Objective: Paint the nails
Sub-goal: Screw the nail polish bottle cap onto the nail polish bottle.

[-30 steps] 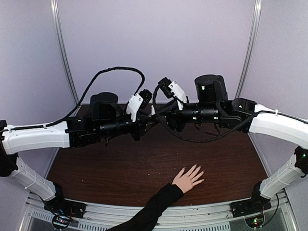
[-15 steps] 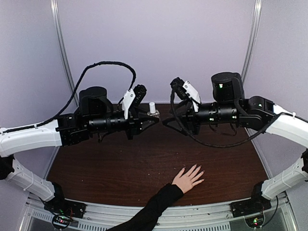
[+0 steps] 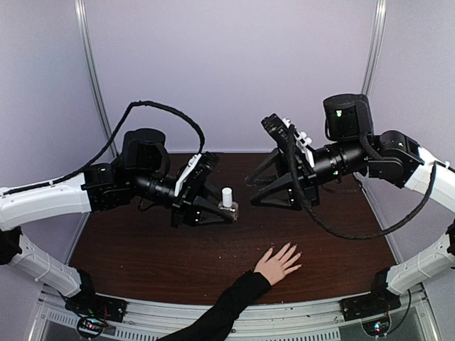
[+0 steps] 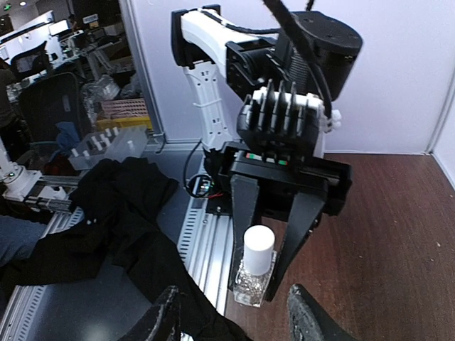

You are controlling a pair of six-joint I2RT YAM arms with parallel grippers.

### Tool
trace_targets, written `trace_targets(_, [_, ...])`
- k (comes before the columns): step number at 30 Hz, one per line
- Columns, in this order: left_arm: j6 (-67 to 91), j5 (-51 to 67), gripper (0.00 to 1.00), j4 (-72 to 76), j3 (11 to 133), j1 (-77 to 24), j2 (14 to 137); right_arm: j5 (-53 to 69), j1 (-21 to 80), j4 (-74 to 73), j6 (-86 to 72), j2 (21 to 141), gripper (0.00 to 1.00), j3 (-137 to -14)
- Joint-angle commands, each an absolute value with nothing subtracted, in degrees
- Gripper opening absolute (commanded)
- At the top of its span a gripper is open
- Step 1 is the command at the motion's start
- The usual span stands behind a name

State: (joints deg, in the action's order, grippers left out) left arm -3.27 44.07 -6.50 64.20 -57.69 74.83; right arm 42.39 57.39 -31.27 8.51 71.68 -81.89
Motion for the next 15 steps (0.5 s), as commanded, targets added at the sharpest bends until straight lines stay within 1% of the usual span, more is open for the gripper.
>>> trace_targets(1, [-5.1, 55.1, 0.0, -6.0, 67.6, -57.4, 76.4, 54.4, 57.2, -30.0, 7.7, 74.4, 0.5, -84.1])
trace_targets(12, [-5.6, 60.8, 0.0, -7.0, 70.9, -59.2, 80.7, 58.8, 58.0, -25.5, 5.8, 78.3, 0.47, -85.4])
trace_targets(15, [-5.7, 61.2, 0.0, -7.1, 71.4, -59.5, 81.2, 59.6, 58.3, -24.6, 5.1, 79.1, 0.45, -85.5])
